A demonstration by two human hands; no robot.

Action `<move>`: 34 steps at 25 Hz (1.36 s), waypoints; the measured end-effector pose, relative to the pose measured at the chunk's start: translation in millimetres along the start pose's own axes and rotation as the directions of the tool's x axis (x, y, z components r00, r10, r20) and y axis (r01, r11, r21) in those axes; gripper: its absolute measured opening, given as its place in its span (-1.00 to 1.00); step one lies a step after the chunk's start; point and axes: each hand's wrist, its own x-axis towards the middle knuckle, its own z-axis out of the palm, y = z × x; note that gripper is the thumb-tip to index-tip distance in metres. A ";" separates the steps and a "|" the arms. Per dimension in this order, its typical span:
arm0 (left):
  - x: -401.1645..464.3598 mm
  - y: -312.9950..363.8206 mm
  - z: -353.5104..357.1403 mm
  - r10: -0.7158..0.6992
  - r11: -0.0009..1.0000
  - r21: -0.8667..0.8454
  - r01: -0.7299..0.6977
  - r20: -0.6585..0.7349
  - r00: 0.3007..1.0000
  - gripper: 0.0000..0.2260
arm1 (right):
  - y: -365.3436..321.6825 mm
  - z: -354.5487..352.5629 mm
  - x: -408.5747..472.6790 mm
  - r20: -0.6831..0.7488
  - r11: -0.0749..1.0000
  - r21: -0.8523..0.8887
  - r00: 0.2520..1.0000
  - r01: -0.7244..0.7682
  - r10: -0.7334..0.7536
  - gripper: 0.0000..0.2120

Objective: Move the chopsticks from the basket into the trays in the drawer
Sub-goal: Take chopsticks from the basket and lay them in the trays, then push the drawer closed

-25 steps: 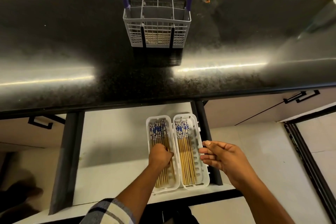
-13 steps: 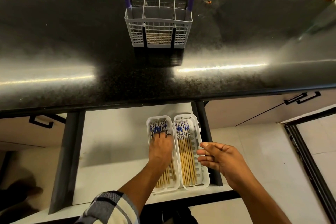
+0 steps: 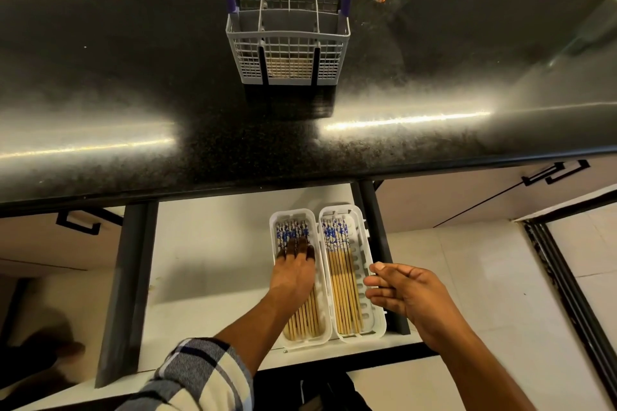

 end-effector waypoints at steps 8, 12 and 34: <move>-11.3 -2.2 -10.8 -0.006 0.987 -0.163 0.011 0.028 1.000 -0.64 | 6.5 -6.3 -2.2 0.004 0.999 0.008 1.000 0.031 -0.031 -0.78; -57.8 -6.2 -40.8 0.072 0.959 -0.269 -0.090 -0.076 0.995 -0.56 | 23.5 -18.9 -14.2 0.034 0.755 -0.586 0.940 0.295 -0.341 -0.81; -147.6 -159.2 -23.5 0.070 0.997 0.071 -0.042 -0.459 0.886 -0.50 | 20.9 -76.2 44.1 0.419 -0.248 -0.907 0.681 0.340 -0.600 -0.40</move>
